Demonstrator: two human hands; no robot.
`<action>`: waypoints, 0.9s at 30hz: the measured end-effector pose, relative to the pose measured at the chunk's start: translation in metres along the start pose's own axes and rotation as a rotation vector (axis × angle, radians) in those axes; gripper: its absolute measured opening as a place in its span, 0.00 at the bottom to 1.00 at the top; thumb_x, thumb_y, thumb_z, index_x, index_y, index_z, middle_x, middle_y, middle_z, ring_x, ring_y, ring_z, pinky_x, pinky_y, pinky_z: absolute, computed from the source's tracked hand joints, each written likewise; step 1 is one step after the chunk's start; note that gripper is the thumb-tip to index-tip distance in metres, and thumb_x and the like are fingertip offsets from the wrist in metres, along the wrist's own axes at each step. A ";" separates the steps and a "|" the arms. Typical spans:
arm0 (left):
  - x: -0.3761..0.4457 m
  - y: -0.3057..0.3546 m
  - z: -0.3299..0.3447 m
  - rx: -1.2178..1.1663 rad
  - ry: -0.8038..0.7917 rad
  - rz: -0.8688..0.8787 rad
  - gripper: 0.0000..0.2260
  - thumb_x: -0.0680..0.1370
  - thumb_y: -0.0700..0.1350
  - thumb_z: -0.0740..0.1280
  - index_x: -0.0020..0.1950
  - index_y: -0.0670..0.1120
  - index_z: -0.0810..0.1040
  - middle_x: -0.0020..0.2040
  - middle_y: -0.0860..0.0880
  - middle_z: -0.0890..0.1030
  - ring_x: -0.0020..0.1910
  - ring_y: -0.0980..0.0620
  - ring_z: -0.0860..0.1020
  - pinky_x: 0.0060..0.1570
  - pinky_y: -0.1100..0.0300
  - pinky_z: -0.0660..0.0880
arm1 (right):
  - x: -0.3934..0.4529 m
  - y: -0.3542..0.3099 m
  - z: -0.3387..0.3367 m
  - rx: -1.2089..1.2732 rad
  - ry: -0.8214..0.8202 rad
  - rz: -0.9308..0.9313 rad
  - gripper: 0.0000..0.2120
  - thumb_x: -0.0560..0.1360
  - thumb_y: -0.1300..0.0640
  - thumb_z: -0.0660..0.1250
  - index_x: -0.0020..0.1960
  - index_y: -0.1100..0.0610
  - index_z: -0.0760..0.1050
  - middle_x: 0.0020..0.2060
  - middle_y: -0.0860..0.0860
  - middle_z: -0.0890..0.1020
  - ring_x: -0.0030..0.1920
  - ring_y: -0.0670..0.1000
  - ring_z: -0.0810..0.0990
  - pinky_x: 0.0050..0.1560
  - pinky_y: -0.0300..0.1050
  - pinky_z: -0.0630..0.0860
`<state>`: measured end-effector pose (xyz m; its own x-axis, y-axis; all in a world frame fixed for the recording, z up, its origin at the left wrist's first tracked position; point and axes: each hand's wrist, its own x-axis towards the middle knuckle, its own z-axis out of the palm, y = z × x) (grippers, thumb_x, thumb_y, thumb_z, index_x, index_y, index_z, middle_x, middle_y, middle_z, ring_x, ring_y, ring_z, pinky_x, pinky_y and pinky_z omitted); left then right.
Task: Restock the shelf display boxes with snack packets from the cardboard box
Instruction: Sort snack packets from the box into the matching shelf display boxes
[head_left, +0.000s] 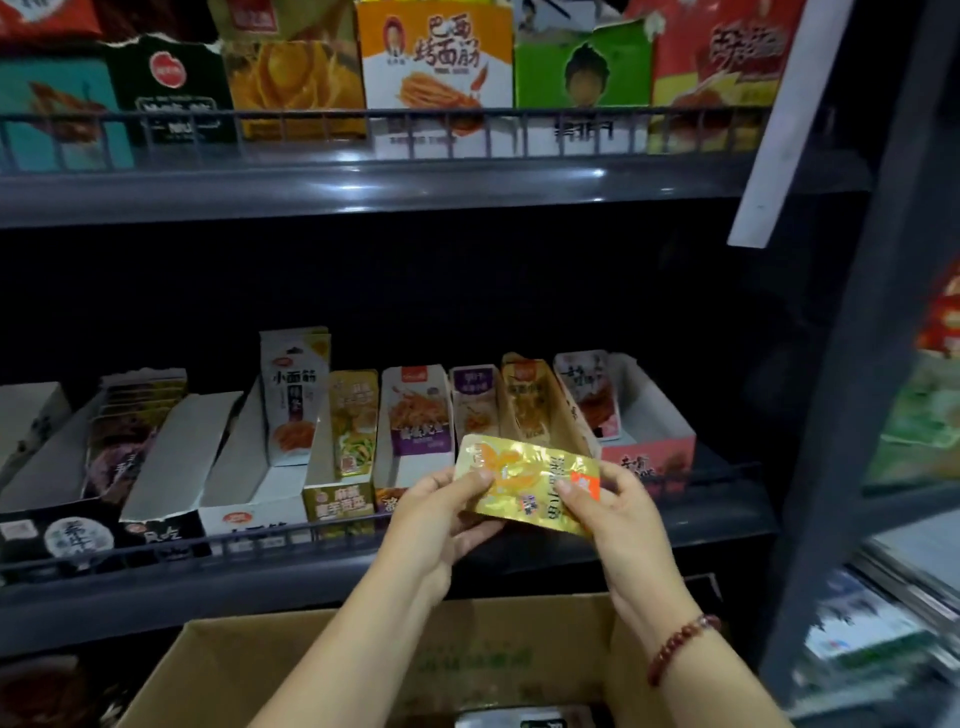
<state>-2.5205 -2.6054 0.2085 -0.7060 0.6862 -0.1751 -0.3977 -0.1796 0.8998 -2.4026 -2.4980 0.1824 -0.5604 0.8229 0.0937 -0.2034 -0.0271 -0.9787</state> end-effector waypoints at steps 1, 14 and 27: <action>0.003 0.000 0.000 0.042 -0.017 0.002 0.09 0.75 0.39 0.71 0.54 0.41 0.77 0.46 0.43 0.85 0.42 0.49 0.84 0.36 0.57 0.81 | 0.000 0.000 -0.006 -0.019 0.033 -0.008 0.13 0.74 0.59 0.71 0.56 0.54 0.74 0.45 0.52 0.85 0.46 0.48 0.84 0.46 0.43 0.79; 0.031 0.016 0.014 0.799 -0.332 0.170 0.11 0.75 0.41 0.72 0.56 0.44 0.78 0.47 0.47 0.86 0.45 0.50 0.85 0.42 0.56 0.81 | 0.013 0.001 -0.015 -0.096 -0.025 -0.073 0.13 0.74 0.58 0.70 0.57 0.49 0.73 0.44 0.48 0.85 0.47 0.44 0.82 0.45 0.36 0.76; 0.085 0.044 0.066 0.820 -0.010 0.590 0.05 0.78 0.45 0.69 0.52 0.50 0.75 0.50 0.51 0.79 0.49 0.52 0.77 0.39 0.64 0.73 | 0.055 0.036 -0.040 -1.191 0.255 -0.565 0.18 0.78 0.51 0.59 0.66 0.43 0.73 0.72 0.53 0.66 0.70 0.57 0.58 0.69 0.58 0.52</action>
<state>-2.5592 -2.5084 0.2599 -0.6536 0.6505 0.3869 0.5418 0.0452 0.8393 -2.4085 -2.4304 0.1447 -0.4413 0.6430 0.6260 0.5348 0.7486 -0.3919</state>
